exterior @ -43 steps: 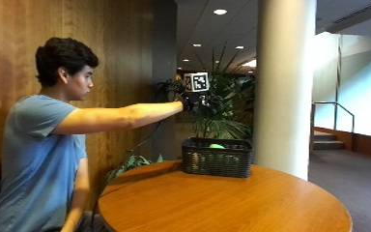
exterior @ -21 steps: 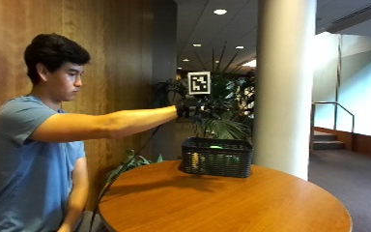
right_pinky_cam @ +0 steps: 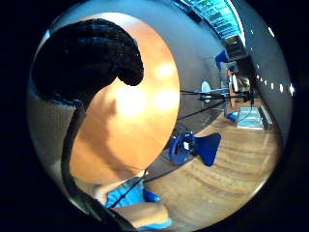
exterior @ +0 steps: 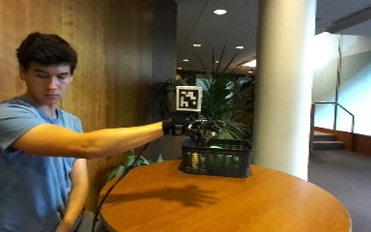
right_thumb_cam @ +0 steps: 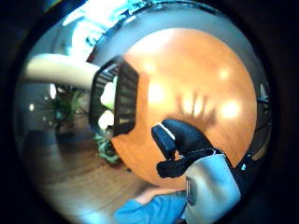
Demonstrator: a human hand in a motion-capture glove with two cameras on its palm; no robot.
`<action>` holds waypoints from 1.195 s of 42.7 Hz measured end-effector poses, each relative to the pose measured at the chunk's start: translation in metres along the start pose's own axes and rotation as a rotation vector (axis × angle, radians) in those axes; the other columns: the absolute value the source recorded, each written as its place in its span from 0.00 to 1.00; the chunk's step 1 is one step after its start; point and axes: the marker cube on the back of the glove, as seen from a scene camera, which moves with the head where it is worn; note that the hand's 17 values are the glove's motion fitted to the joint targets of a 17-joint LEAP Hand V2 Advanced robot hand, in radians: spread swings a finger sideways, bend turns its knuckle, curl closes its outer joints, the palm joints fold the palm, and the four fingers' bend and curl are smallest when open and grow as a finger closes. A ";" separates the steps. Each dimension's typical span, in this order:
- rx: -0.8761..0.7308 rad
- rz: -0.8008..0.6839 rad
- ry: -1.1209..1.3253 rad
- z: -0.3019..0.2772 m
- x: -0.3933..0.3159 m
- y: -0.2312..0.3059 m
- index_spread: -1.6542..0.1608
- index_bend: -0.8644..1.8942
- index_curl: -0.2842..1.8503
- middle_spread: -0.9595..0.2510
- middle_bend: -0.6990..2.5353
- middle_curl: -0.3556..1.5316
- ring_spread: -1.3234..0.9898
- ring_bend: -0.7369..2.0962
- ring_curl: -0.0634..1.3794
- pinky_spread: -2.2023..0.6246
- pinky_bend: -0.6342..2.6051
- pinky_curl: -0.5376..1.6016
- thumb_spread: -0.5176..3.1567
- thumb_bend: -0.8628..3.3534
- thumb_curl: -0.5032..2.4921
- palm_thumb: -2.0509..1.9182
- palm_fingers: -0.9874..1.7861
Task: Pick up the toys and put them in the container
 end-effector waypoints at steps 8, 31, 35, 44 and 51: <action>-0.001 0.025 -0.025 0.009 0.013 0.007 0.76 0.35 0.21 0.89 0.25 0.30 0.60 0.36 0.26 0.79 0.64 0.40 0.46 0.20 0.27 0.54 0.28; -0.011 0.003 -0.088 0.018 0.022 0.021 0.77 0.34 0.21 0.89 0.25 0.29 0.60 0.35 0.27 0.79 0.63 0.41 0.46 0.20 0.26 0.55 0.28; -0.007 -0.127 -0.021 0.024 0.030 0.029 0.77 0.34 0.20 0.89 0.25 0.29 0.60 0.35 0.27 0.79 0.63 0.41 0.46 0.20 0.26 0.55 0.28; -0.016 0.071 -0.030 0.028 0.038 0.027 0.77 0.34 0.20 0.89 0.25 0.29 0.60 0.35 0.27 0.79 0.63 0.41 0.47 0.20 0.26 0.54 0.28; -0.018 0.072 -0.001 0.030 0.041 0.029 0.77 0.34 0.20 0.89 0.25 0.29 0.60 0.35 0.28 0.79 0.63 0.41 0.47 0.20 0.26 0.54 0.28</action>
